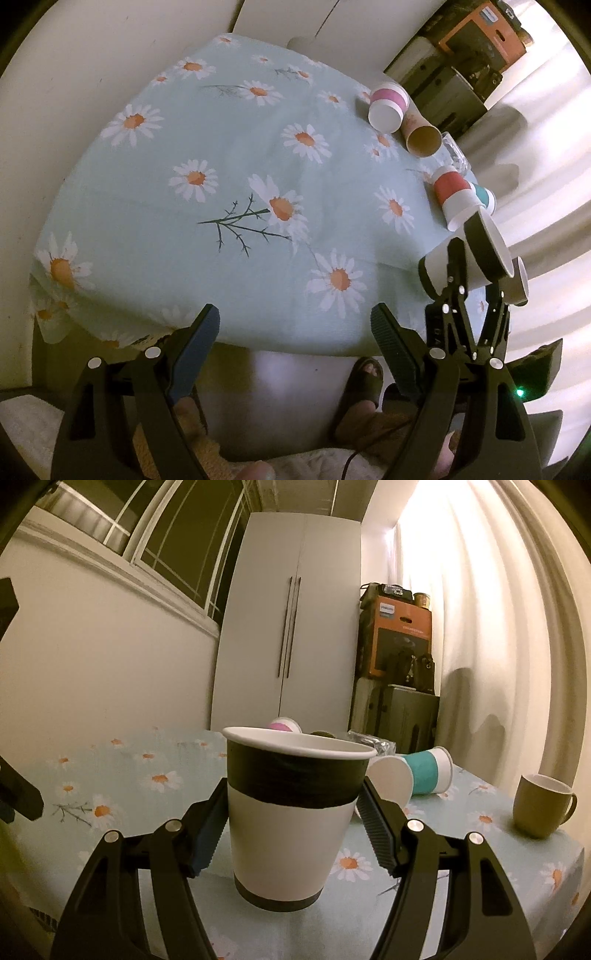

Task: Flip cup upright
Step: 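Roll the right tool to turn the cup rim-up, then lower the upright cup onto the tablecloth and open the right gripper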

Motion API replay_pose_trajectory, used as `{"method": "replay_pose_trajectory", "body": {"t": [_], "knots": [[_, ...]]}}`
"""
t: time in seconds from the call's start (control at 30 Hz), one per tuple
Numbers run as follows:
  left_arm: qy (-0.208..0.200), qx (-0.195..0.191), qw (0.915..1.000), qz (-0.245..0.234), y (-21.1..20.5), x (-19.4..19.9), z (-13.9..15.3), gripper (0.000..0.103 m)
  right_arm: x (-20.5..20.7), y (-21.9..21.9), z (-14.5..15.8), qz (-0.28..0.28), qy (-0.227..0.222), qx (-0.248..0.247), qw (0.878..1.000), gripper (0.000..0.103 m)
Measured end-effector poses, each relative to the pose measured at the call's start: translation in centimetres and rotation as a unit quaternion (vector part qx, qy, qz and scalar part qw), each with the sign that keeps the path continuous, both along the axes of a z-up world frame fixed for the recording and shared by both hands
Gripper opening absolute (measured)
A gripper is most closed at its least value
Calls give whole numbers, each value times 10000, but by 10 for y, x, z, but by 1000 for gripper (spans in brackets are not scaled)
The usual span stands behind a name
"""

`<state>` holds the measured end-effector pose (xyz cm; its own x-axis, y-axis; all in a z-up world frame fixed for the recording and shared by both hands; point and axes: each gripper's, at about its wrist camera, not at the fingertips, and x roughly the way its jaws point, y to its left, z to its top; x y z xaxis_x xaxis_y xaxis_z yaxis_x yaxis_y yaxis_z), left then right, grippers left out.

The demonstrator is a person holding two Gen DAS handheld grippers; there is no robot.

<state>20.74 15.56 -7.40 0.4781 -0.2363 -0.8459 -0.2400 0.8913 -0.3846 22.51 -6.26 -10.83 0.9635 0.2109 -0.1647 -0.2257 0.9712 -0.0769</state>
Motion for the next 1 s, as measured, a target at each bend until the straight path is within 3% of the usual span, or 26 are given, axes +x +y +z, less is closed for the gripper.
{"method": "replay_pose_trajectory", "body": {"t": [0.53,0.6,0.73,0.87,1.0], "knots": [[9,17,10000,-30,-1,2,-2,82,-1,6,-4,56,79,-145,9998,69],[9,14,10000,-30,-1,2,-2,82,0,5,-4,72,152,-136,9998,78],[6,23,10000,-31,0,2,-2,82,-1,3,-2,64,280,-25,9996,80],[-16,32,10000,-75,0,2,-2,82,-10,1,5,131,232,-46,9996,94],[-143,132,9998,-100,-1,0,3,82,-16,-7,15,262,453,13,9986,98]]}}
